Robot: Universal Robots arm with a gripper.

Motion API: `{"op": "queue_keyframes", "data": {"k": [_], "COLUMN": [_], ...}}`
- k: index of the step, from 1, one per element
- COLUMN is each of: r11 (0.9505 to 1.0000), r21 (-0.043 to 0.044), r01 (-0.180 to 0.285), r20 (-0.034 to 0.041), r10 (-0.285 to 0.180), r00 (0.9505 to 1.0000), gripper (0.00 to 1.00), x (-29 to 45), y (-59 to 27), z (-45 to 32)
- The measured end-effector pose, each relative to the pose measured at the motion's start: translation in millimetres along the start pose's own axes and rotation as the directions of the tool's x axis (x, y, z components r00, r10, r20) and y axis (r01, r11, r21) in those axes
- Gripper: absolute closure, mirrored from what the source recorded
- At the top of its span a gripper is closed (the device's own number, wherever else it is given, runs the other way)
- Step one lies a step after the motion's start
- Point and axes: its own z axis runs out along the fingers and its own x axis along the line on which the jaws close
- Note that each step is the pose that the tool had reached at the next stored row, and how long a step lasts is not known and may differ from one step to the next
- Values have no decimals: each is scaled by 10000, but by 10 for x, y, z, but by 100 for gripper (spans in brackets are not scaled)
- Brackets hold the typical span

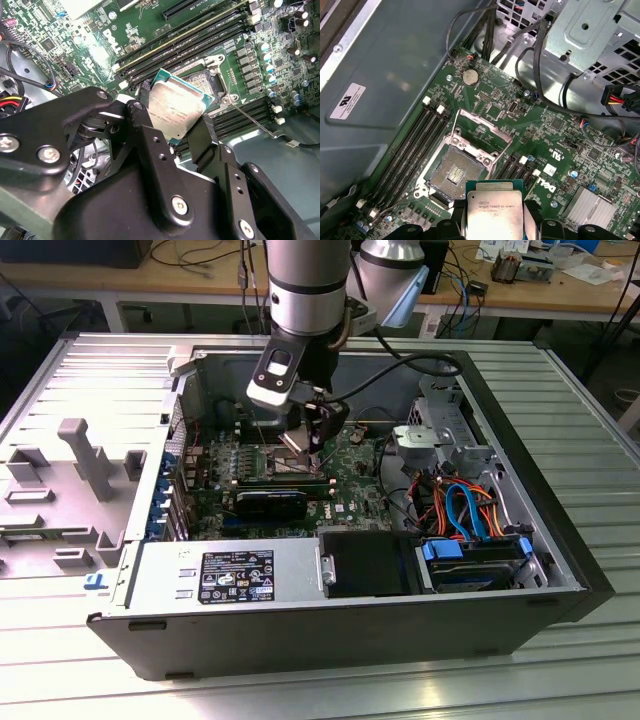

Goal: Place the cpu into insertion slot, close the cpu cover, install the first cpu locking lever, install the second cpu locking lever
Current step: 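Place the cpu into insertion slot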

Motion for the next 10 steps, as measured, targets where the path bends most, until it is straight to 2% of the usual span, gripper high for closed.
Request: {"op": "queue_keyframes", "data": {"k": [10], "r11": [9983], "r21": [-9], "r01": [-589], "r20": [20], "r10": [589], "r00": [9983], "gripper": [46], "x": [0], "y": [0], "z": [7]}}
